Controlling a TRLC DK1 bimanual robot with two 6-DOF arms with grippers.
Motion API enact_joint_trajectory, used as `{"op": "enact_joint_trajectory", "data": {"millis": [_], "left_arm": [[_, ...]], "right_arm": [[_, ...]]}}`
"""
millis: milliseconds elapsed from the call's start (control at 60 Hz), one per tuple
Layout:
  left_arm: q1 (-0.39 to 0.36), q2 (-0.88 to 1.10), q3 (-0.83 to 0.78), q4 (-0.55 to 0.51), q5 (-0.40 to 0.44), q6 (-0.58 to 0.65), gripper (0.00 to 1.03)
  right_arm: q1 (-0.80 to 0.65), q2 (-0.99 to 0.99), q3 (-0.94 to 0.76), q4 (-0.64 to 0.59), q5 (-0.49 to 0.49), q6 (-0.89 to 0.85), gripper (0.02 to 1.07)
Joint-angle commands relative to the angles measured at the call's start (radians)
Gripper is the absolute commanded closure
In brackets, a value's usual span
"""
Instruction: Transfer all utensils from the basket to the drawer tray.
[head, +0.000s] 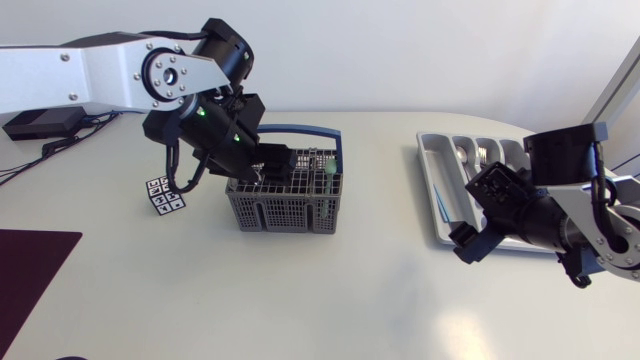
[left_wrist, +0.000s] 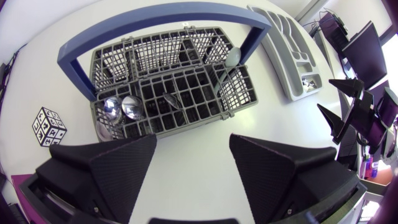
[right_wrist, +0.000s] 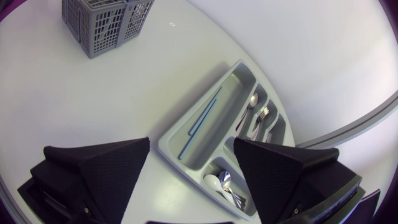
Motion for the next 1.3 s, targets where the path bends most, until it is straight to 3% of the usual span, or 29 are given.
{"op": "enact_joint_trajectory", "data": {"millis": [0, 217, 317, 550, 600, 683, 783, 1283], "left_arm": [[0.001, 0.049, 0.048, -0.015, -0.015, -0.046, 0.22], [0.009, 0.122, 0.093, -0.017, -0.041, -0.077, 0.27], [0.024, 0.144, 0.111, -0.011, -0.044, -0.097, 0.38], [0.037, 0.193, 0.137, -0.004, -0.054, -0.120, 0.39], [0.037, 0.202, 0.140, -0.001, -0.054, -0.127, 0.45], [0.034, 0.215, 0.147, 0.003, -0.054, -0.130, 0.46], [0.034, 0.216, 0.143, 0.020, -0.054, -0.140, 0.60], [0.037, 0.208, 0.108, 0.052, -0.054, -0.141, 0.97]], "right_arm": [[0.042, 0.032, 0.029, -0.019, 0.031, 0.054, 0.10], [0.115, 0.081, 0.060, -0.020, 0.083, 0.094, 0.10], [0.139, 0.102, 0.072, -0.020, 0.097, 0.111, 0.10], [0.254, 0.137, 0.111, -0.020, 0.132, 0.157, 0.10], [0.280, 0.151, 0.125, -0.020, 0.135, 0.172, 0.10], [0.320, 0.177, 0.146, -0.016, 0.146, 0.189, 0.10], [0.355, 0.219, 0.172, -0.009, 0.157, 0.201, 0.10], [0.415, 0.309, 0.203, 0.021, 0.171, 0.230, 0.10]]}}
